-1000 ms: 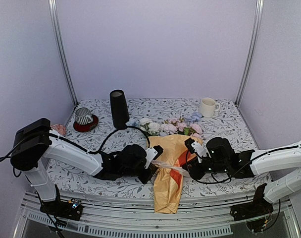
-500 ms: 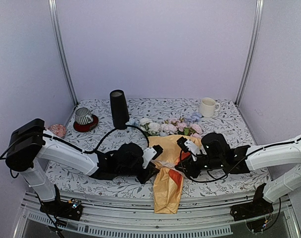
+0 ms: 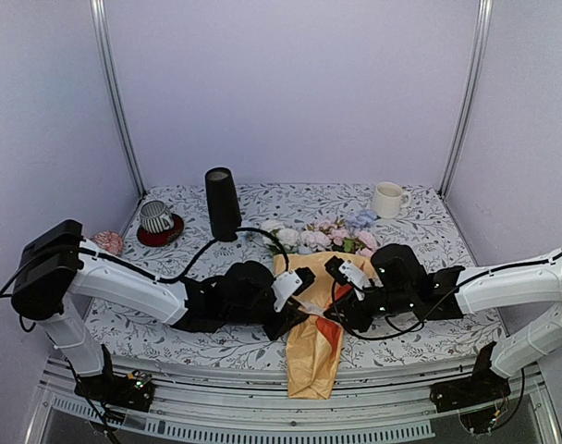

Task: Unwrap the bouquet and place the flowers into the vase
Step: Untie the half-tied ribbon from the folded wrapping paper.

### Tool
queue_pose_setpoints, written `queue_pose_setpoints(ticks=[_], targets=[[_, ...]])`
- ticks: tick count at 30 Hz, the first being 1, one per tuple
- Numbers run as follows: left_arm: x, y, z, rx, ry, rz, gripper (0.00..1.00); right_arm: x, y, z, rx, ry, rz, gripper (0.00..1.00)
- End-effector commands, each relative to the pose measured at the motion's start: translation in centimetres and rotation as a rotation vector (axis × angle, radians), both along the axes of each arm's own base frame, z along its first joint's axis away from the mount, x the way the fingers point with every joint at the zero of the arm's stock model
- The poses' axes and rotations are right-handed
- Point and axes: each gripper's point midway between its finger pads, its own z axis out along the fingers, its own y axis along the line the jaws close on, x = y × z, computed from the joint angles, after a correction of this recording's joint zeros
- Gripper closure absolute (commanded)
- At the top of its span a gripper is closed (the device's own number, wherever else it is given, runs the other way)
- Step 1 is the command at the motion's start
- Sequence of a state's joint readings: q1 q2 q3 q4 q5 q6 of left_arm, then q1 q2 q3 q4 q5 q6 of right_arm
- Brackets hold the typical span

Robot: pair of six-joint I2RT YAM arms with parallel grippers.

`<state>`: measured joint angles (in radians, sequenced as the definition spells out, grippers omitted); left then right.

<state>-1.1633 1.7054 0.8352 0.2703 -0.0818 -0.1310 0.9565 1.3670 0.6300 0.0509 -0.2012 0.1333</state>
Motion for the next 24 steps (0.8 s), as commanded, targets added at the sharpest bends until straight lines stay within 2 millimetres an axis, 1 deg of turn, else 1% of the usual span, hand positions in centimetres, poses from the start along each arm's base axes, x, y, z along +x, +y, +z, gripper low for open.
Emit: queue_pose_setpoints(ticks=[1, 5, 9, 10, 15, 17, 24], targets=[[-0.5, -1.1, 0.2, 0.002, -0.019, -0.044, 0.66, -0.1, -0.4, 1.6, 0.012, -0.030, 0.000, 0.74], [-0.2, -1.5, -0.1, 0.013, -0.022, -0.040, 0.67, -0.3, -0.6, 2.1, 0.021, -0.038, 0.002, 0.74], [-0.1, -1.7, -0.5, 0.018, -0.018, -0.034, 0.68, -0.8, -0.7, 2.1, 0.028, -0.029, 0.016, 0.74], [0.1, -1.7, -0.4, 0.017, -0.019, -0.028, 0.71, -0.9, -0.6, 2.1, 0.026, -0.028, 0.023, 0.75], [0.5, -1.6, -0.1, 0.013, -0.028, 0.001, 0.95, -1.3, -0.6, 1.6, 0.014, -0.018, 0.039, 0.76], [0.6, -1.5, 0.1, 0.010, -0.029, 0.011, 1.00, -1.3, -0.5, 1.5, 0.016, -0.017, 0.042, 0.76], [1.0, -0.8, 0.6, -0.010, -0.017, 0.062, 1.00, -1.3, -0.1, 1.0, 0.013, -0.006, 0.052, 0.76]])
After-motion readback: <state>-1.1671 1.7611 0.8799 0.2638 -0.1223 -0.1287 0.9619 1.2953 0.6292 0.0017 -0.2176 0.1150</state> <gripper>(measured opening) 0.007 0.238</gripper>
